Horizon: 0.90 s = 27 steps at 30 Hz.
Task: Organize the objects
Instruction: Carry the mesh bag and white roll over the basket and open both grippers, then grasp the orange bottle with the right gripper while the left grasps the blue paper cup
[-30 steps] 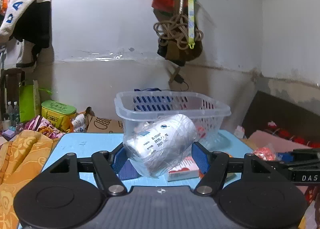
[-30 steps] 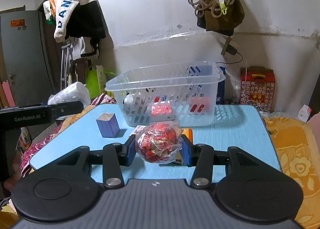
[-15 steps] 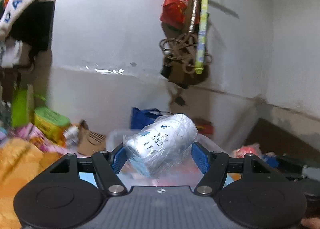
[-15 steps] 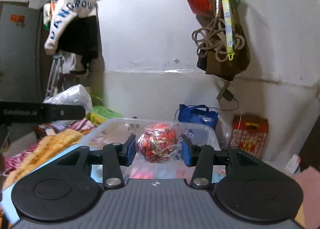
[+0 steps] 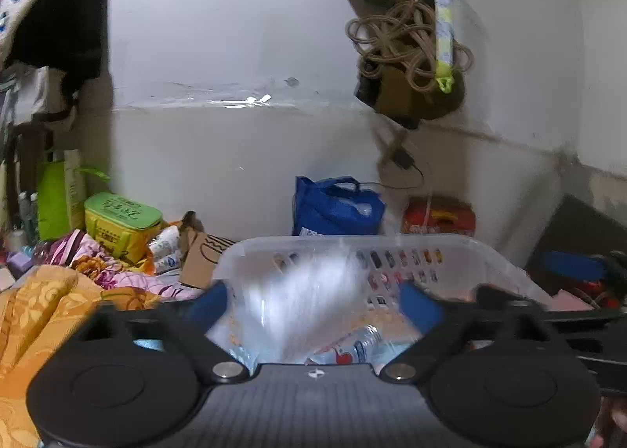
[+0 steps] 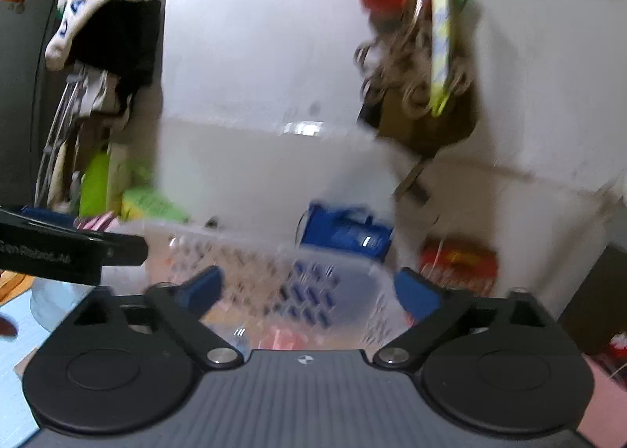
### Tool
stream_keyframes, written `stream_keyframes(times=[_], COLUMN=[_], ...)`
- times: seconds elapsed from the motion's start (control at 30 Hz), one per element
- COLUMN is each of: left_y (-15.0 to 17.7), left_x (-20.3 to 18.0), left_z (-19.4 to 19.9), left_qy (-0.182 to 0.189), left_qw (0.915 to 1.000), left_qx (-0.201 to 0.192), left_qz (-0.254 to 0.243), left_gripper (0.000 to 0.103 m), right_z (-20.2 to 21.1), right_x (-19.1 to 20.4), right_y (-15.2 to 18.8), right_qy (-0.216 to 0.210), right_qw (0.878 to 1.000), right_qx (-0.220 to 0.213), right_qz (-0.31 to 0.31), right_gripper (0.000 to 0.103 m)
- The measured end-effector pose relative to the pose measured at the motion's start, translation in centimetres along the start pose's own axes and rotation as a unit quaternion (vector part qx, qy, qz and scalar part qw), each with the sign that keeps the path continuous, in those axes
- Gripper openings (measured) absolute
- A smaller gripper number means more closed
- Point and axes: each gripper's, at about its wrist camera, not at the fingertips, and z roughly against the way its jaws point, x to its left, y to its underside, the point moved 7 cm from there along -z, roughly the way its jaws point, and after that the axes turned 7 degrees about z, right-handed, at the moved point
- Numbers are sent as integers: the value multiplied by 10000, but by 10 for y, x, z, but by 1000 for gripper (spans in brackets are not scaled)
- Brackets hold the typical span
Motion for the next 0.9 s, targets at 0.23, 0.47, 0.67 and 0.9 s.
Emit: stream_keyframes(times=[0.23, 0.47, 0.67, 0.9], left_y=[6, 77, 104, 118], left_x=[15, 68, 80, 81], left_z=[66, 62, 40, 35], left_qy=[336, -257, -398, -704], left_qw=[9983, 9992, 9970, 9948], left_qx=[-482, 285, 656, 737], left_qz=[7, 95, 137, -42], left_gripper=[103, 103, 103, 103], right_z=[78, 88, 82, 75], right_x=[4, 30, 38, 51], right_y=[30, 112, 111, 119], right_qy=[-165, -726, -630, -662], right_qw=[9969, 9836, 9872, 9894], right_qx=[-286, 1044, 1086, 1077], right_qz=[-715, -1277, -984, -714], right_gripper=[103, 103, 103, 90])
